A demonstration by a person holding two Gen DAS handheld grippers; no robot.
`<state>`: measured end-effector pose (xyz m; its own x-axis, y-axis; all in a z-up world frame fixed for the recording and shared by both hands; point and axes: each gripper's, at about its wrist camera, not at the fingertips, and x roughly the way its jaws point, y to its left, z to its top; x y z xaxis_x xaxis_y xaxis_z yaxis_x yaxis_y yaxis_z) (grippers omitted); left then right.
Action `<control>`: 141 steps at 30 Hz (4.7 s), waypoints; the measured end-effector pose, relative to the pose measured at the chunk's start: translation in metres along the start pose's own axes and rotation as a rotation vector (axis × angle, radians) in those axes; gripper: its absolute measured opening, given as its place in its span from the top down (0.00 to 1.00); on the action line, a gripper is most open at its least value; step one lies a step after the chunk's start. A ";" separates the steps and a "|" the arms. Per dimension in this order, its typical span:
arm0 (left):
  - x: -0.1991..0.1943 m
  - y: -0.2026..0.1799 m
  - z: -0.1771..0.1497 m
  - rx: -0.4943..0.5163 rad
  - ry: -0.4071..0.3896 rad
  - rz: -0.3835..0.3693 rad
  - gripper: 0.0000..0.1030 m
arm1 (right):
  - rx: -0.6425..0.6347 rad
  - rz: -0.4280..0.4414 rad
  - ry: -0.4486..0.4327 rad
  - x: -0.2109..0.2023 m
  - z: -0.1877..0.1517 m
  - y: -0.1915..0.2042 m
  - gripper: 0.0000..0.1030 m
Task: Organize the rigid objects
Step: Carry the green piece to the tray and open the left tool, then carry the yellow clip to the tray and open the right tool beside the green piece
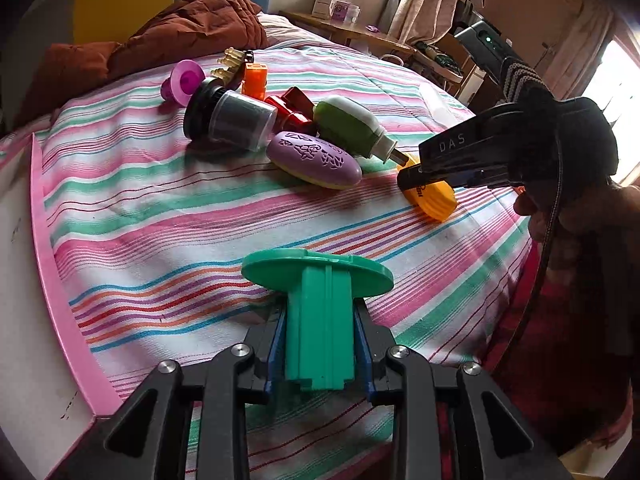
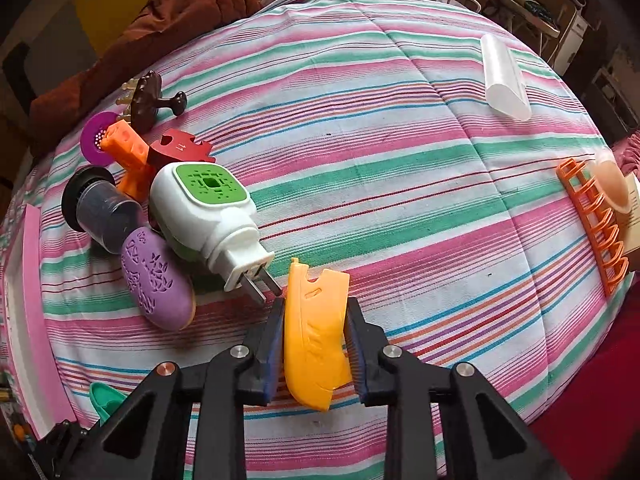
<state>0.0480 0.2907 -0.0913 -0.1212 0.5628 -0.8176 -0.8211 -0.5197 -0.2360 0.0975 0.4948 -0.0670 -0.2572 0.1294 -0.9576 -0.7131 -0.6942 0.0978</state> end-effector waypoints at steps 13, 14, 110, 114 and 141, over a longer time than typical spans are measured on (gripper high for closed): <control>-0.023 0.008 0.003 -0.053 -0.048 -0.055 0.71 | -0.085 -0.067 -0.030 0.003 -0.006 0.002 0.73; -0.032 0.010 0.004 -0.059 -0.066 -0.059 0.71 | -0.093 -0.073 -0.034 0.003 -0.007 0.002 0.73; -0.184 0.182 -0.095 -0.504 -0.247 0.563 0.34 | -0.634 0.307 -0.180 -0.064 -0.086 0.239 0.74; -0.186 0.187 -0.097 -0.515 -0.246 0.570 0.34 | -0.684 0.332 -0.169 -0.061 -0.094 0.263 0.74; -0.203 0.218 -0.125 -0.626 -0.248 0.622 0.34 | -0.703 0.429 0.027 0.011 -0.084 0.404 0.70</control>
<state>-0.0370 -0.0176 -0.0421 -0.6164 0.1489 -0.7732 -0.1241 -0.9881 -0.0913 -0.1384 0.1565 -0.0607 -0.3920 -0.2591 -0.8828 0.0208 -0.9618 0.2730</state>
